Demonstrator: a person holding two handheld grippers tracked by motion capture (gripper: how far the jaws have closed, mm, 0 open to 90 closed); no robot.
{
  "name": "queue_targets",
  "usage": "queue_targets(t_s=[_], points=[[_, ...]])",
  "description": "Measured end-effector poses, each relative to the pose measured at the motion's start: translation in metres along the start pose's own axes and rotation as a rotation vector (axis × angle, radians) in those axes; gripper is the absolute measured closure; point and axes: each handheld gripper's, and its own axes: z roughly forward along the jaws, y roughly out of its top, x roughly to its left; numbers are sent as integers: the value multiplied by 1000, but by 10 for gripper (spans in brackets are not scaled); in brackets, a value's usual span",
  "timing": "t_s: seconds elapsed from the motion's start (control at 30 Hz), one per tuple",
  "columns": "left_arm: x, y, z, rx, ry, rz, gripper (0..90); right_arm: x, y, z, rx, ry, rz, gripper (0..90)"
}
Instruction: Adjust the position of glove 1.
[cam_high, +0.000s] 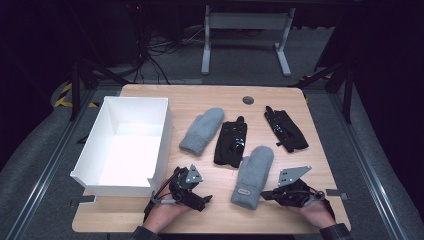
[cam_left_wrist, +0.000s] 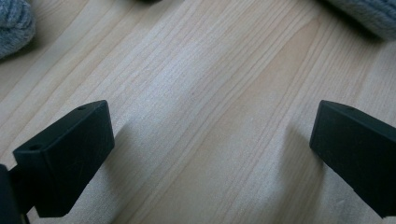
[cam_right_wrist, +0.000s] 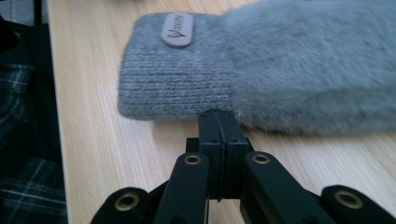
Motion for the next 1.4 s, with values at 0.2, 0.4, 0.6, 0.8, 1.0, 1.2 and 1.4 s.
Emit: queue_targets(t_s=[0.2,0.4,0.6,0.8,1.0,1.2,1.4], points=[[0,0,0,2,1,4,2,2,10,11,-15,27,-9,900],[0,0,0,2,-1,1,2,8,23,27,-15,61,-34,900],[0,0,0,1,-1,2,2,13,33,37,-9,80,-62,900],[0,0,0,2,0,0,2,5,33,16,-57,30,-48,900],[0,0,0,0,0,-3,2,-28,34,-7,-114,-111,23,900],[0,0,0,2,1,2,2,-57,39,0,-137,-175,80,900],[0,0,0,2,1,2,2,-63,35,27,-51,-151,65,900]])
